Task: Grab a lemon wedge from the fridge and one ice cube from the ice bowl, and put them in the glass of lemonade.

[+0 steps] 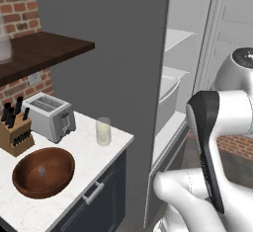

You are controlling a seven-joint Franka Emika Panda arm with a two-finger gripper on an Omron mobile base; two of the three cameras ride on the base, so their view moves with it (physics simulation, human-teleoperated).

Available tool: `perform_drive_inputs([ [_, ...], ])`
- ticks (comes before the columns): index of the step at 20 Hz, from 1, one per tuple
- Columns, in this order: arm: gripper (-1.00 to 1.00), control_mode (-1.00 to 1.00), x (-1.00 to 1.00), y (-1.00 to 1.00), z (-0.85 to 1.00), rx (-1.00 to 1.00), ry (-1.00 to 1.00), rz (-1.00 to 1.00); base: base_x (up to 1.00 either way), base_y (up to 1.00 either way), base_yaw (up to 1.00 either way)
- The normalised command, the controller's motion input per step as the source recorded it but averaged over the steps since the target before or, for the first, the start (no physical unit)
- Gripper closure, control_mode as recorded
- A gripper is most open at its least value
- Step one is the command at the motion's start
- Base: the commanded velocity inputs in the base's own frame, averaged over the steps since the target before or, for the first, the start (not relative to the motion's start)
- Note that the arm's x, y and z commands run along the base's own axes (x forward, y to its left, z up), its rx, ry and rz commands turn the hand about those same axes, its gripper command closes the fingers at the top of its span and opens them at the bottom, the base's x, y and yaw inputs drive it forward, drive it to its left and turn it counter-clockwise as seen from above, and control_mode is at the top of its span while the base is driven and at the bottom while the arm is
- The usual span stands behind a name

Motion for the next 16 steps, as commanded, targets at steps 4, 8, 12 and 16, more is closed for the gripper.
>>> perform_drive_inputs([
  [4,-1.00,-1.00,-0.34,-0.11,-0.02,0.00,0.00,-0.05,0.00,0.00,0.00],
  [8,-1.00,-1.00,-0.11,0.00,0.01,0.00,-0.06,0.00,0.00,0.00,0.00],
  [12,-1.00,-1.00,-0.23,0.25,0.03,0.00,-0.06,0.01,0.00,0.00,0.00],
  [16,-1.00,-1.00,-0.13,0.21,0.10,0.00,-0.10,0.02,0.00,0.00,0.00],
])
